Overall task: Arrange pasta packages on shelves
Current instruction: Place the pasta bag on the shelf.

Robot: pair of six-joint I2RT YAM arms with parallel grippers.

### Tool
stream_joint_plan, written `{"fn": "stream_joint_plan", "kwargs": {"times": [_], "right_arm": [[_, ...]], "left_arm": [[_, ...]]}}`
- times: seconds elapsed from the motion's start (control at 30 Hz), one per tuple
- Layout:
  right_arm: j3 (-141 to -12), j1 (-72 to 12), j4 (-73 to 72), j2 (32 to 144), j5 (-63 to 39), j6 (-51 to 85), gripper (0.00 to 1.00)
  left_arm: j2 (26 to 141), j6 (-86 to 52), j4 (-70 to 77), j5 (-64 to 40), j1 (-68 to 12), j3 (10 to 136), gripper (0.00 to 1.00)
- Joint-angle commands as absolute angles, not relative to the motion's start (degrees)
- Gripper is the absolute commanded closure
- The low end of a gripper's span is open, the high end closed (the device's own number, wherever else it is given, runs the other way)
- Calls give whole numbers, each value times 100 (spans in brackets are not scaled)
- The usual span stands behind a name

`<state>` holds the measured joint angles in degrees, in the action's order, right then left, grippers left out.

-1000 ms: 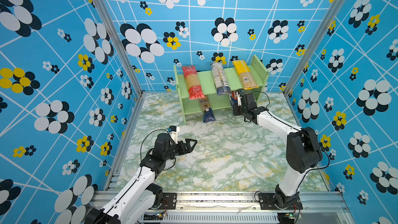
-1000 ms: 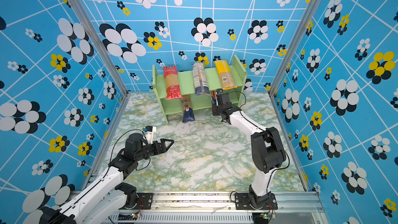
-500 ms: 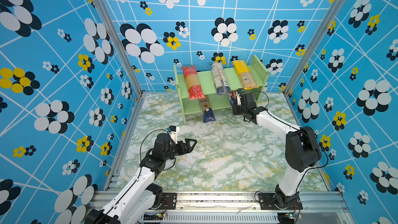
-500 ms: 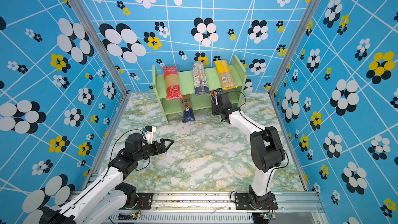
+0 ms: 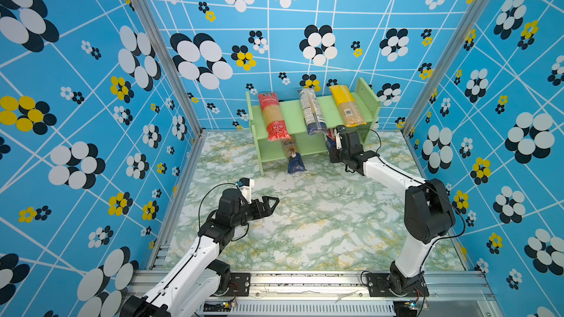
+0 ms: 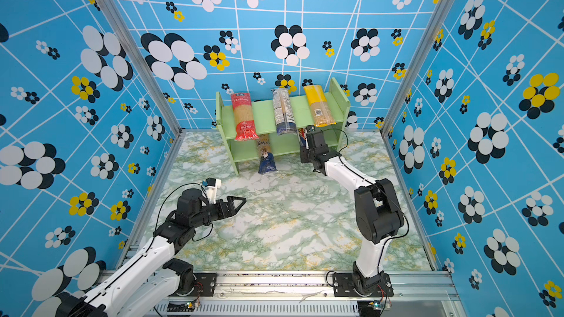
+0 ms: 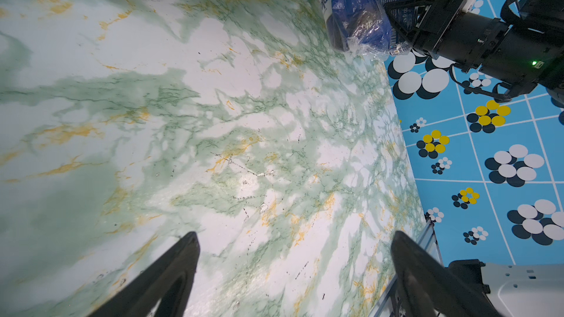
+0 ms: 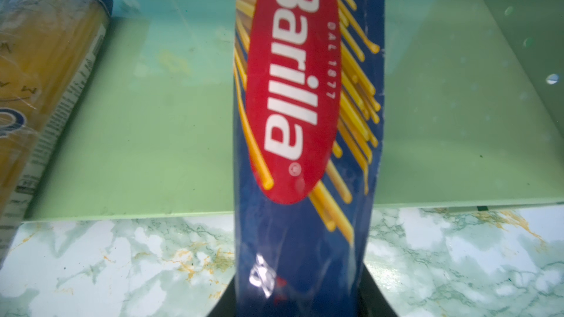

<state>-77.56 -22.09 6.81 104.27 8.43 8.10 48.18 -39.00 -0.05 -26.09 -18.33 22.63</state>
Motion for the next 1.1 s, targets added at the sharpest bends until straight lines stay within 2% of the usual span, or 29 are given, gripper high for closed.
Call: {"fn": "stream_joint_plan", "kwargs": {"times": [0.0,1.07], "right_arm": [[-7884,-2161,-44,10293,1077,690,62],[-7738,-2158,-26,10213,1110,741,49]], "left_arm": [[4799,-3803,-68,-2566,-1775,2401,1],[4755,-3802,-89,-2553,-1775,2390,1]]}}
